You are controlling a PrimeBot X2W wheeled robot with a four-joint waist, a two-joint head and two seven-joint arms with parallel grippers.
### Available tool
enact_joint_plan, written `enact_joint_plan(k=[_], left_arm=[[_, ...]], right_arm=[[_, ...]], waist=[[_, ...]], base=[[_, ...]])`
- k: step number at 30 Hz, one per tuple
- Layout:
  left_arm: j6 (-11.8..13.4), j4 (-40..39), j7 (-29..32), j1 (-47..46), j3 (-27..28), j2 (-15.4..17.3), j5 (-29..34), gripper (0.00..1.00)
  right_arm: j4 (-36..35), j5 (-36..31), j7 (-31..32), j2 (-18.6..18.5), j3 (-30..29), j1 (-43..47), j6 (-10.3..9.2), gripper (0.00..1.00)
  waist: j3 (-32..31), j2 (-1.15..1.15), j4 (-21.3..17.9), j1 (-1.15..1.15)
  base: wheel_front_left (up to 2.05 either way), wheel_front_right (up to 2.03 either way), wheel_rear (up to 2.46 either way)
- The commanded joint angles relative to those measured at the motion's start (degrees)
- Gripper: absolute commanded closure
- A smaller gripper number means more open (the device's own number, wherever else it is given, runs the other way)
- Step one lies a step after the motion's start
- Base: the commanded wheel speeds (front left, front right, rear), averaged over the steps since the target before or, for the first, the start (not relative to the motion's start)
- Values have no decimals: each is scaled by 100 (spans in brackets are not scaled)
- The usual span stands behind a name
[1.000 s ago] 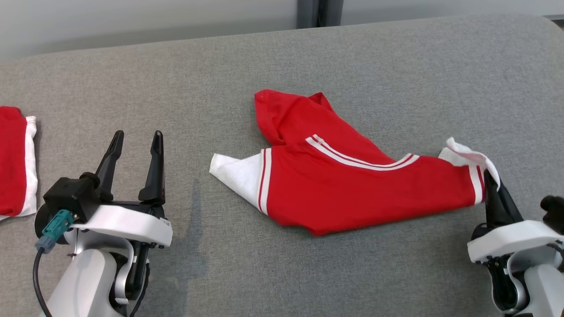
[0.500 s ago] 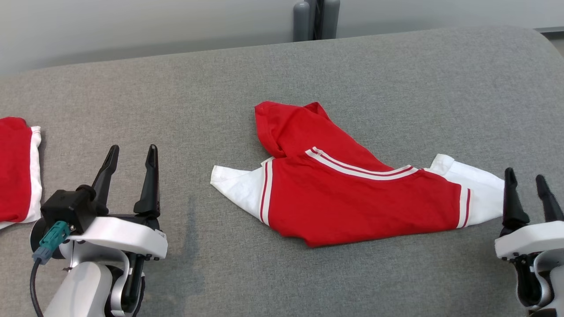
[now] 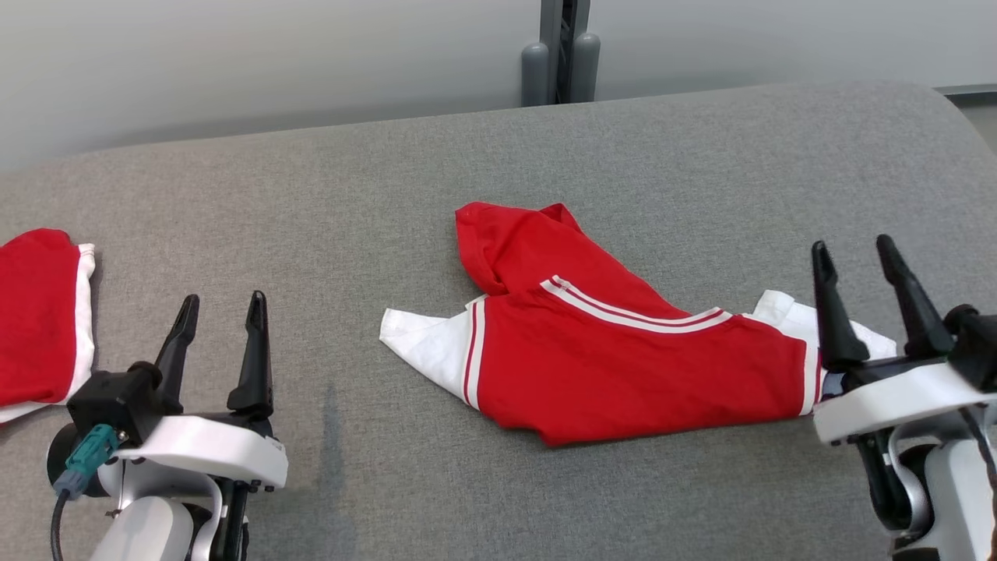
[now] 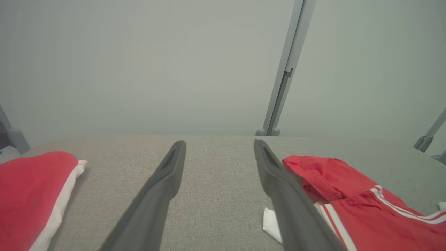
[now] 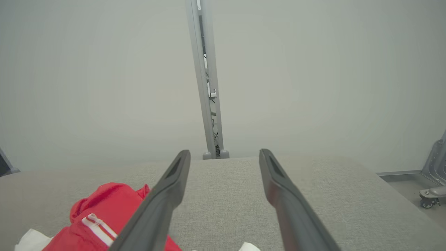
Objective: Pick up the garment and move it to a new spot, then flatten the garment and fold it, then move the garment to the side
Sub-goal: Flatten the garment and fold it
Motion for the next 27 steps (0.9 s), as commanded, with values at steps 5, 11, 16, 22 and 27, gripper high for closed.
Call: enact_joint_plan(k=[5,11,16,22,27], left_arm=[[95,-55,9,236,-45,21,11,0],[144,-99,37,348,-74,18,-25,0],[168,-157,64,377,-87,41,-36,0],[198,-193,91,342,-99,57,-45,0],[209,-220,93,286,-115,51,-44,0]], right_arm=[[-552,-98,297,161,261,487,0,0],[-866,-108,422,292,258,795,0,0],[-1024,-132,528,354,208,906,0,0],[-1053,-124,569,380,218,920,0,0],[-949,-39,732,160,539,732,0,0]], waist=[[-129,0,16,0],[-160,0,29,0],[-147,0,41,0],[-116,0,68,0],[-62,0,94,0]], base=[[0,0,0],[0,0,0],[0,0,0],[0,0,0],[0,0,0]])
